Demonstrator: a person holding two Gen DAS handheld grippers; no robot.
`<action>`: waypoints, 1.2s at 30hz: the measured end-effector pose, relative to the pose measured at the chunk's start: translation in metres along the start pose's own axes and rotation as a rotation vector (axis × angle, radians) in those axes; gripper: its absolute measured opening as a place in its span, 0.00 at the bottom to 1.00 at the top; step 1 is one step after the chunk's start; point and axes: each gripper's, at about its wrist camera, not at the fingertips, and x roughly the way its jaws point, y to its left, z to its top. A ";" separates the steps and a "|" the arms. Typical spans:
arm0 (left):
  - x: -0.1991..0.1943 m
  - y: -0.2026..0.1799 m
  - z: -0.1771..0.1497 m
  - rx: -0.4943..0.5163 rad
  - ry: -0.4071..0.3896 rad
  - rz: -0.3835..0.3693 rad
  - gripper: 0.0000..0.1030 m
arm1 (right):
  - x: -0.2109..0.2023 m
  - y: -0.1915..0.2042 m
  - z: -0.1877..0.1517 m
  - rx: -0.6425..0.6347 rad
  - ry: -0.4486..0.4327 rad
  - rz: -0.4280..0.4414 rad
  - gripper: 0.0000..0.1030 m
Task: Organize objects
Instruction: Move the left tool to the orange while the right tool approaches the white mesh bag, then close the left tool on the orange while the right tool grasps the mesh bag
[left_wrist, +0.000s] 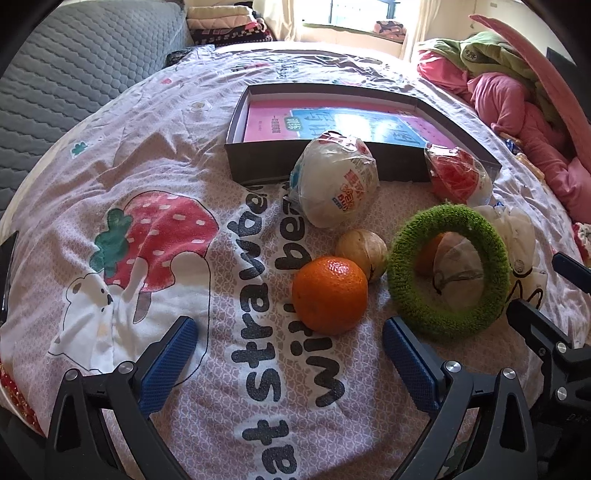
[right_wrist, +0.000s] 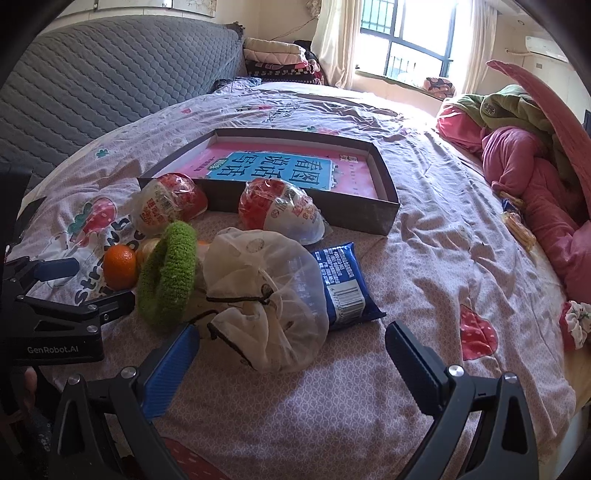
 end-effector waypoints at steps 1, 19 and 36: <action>0.000 0.000 0.002 0.003 -0.008 -0.004 0.96 | 0.002 0.000 0.001 -0.007 0.002 -0.007 0.97; 0.001 -0.007 0.009 0.039 -0.028 -0.113 0.38 | 0.009 -0.004 0.010 0.013 -0.007 0.056 0.23; -0.039 -0.009 0.025 0.027 -0.122 -0.136 0.38 | -0.015 -0.018 0.027 0.034 -0.091 0.033 0.19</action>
